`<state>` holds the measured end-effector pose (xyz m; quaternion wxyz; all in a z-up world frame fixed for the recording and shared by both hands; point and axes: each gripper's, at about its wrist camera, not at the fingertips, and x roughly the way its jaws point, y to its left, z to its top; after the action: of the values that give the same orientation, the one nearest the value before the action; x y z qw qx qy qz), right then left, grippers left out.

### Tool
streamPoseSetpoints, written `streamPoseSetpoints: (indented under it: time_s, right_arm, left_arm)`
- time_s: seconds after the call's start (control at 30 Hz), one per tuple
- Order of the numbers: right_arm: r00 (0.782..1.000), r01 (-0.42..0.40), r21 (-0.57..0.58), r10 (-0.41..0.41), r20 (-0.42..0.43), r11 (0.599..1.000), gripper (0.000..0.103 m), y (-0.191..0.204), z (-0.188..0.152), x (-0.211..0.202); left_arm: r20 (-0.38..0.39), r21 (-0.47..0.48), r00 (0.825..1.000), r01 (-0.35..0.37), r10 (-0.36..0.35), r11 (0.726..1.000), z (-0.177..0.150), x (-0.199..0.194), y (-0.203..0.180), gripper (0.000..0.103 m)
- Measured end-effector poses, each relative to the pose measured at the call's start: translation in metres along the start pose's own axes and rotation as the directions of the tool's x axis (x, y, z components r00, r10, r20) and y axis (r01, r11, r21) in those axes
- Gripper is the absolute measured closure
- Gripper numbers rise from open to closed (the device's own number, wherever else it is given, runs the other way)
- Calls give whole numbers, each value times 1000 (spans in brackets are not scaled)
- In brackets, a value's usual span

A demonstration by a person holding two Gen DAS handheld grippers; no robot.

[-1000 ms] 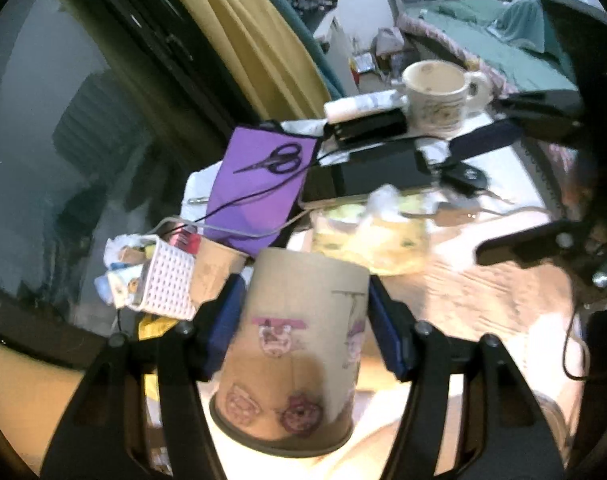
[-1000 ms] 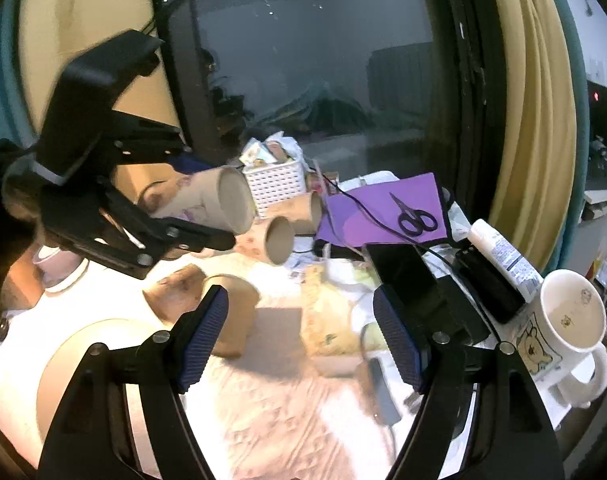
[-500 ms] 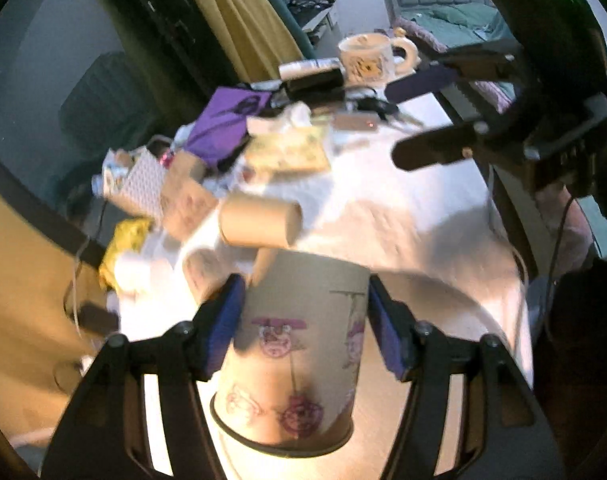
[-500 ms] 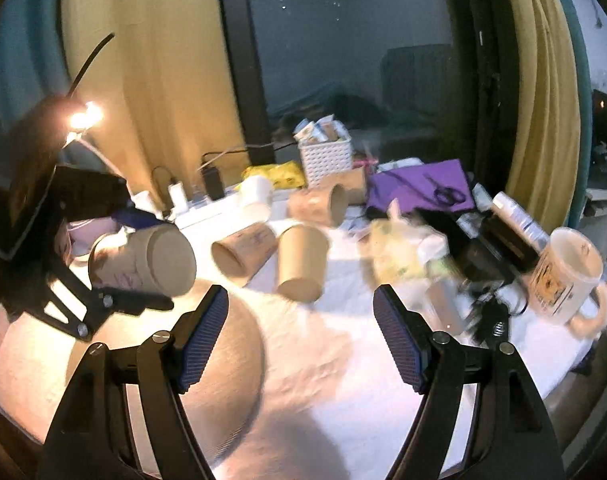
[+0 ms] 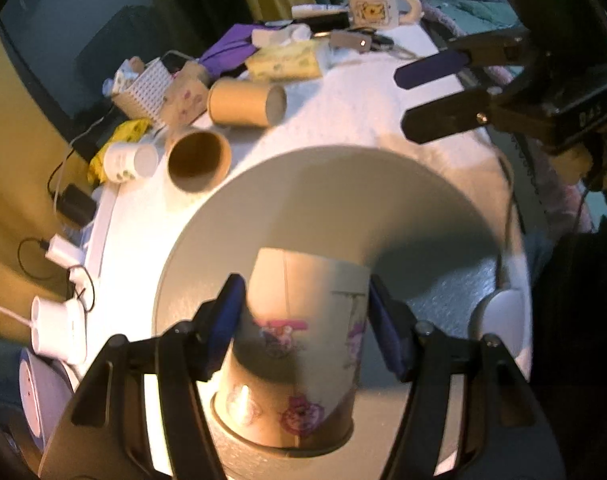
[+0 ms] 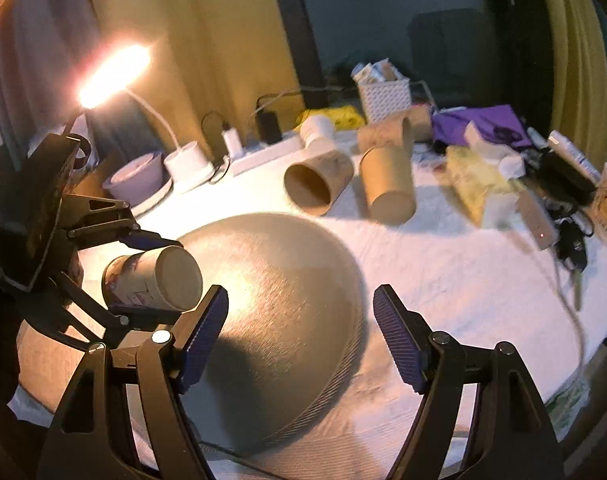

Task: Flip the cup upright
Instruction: 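Lift the cup with the left gripper and carry it over the mat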

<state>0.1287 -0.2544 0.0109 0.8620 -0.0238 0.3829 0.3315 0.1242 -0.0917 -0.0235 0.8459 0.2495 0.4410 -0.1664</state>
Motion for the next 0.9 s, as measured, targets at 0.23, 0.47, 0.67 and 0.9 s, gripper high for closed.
streamPoseSetpoints:
  time_s: [0.23, 0.47, 0.67, 0.9]
  right_arm:
    - [999, 4, -15, -5, -48, 1000, 25, 0, -3, 19]
    - [997, 27, -44, -30, -68, 999, 25, -2, -3, 24]
    - [995, 25, -118, -35, -89, 993, 25, 7, 1, 26]
    - [993, -56, -252, 26, -119, 966, 25, 41, 12, 36]
  left_arm:
    - [27, 51, 999, -43, 41, 998, -3, 8, -18, 39]
    - [45, 8, 999, 2, -2, 1000, -8, 13, -13, 22]
    - [103, -59, 994, 38, -31, 998, -13, -3, -8, 22]
    - [148, -126, 988, 72, -53, 989, -40, -23, 2, 22]
